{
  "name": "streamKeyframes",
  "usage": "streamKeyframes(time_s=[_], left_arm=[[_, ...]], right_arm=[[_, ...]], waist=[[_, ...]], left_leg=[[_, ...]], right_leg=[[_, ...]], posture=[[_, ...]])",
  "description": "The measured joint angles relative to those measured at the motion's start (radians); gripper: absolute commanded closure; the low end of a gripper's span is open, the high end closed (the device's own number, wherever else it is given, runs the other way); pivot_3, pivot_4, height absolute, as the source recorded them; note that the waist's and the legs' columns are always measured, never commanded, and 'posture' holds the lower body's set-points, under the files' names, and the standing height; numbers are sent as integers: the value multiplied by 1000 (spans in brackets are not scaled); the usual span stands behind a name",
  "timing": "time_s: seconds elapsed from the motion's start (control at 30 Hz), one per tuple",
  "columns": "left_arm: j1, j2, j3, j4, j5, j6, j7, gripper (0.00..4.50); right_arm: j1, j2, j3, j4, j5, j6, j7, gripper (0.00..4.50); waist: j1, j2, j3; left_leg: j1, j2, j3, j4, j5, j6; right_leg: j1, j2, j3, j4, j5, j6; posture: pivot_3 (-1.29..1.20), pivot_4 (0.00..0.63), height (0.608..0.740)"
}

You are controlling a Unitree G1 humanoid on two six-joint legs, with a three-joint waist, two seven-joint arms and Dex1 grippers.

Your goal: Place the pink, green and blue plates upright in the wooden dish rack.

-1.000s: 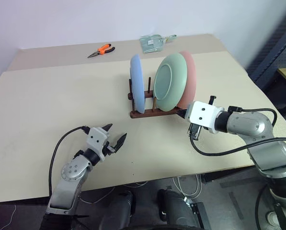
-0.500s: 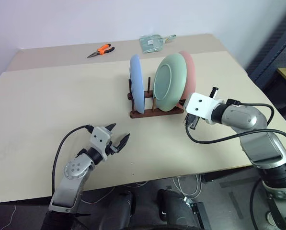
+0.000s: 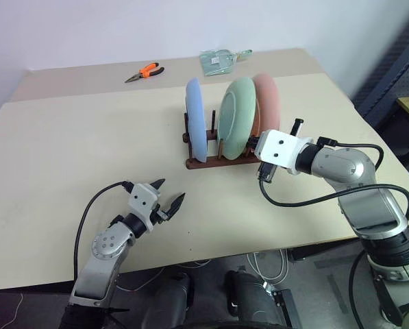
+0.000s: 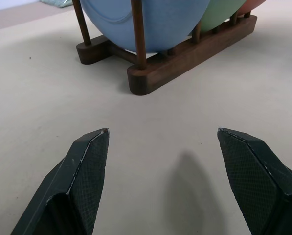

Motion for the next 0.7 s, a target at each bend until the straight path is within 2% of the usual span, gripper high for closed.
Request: streamKeyframes(time_s=[0.37, 0.43, 0.57, 0.7], left_arm=[[0, 0, -1, 0, 12, -4, 0, 871], [3, 3, 1, 0, 18, -12, 3, 871], [9, 31, 34, 8, 19, -15, 9, 871], [26, 75, 103, 33, 20, -20, 24, 871]], right_arm=[[3, -4, -9, 0, 8, -12, 12, 4481], [28, -27, -64, 0, 54, -12, 35, 4481], [136, -34, -241, -5, 247, 36, 119, 4481], [270, -15, -339, 35, 376, 67, 153, 4481]], waist=[[0, 0, 0], [3, 0, 0], [3, 0, 0], [-3, 0, 0]], left_leg=[[0, 0, 0, 0, 0, 0], [0, 0, 0, 0, 0, 0], [0, 0, -1, 0, 0, 0], [1, 0, 0, 0, 0, 1]], right_leg=[[0, 0, 0, 0, 0, 0], [0, 0, 0, 0, 0, 0], [1, 0, 0, -1, 0, 0], [1, 0, 1, 0, 0, 0]], posture=[[0, 150, 740], [0, 150, 740], [0, 150, 740], [0, 150, 740]])
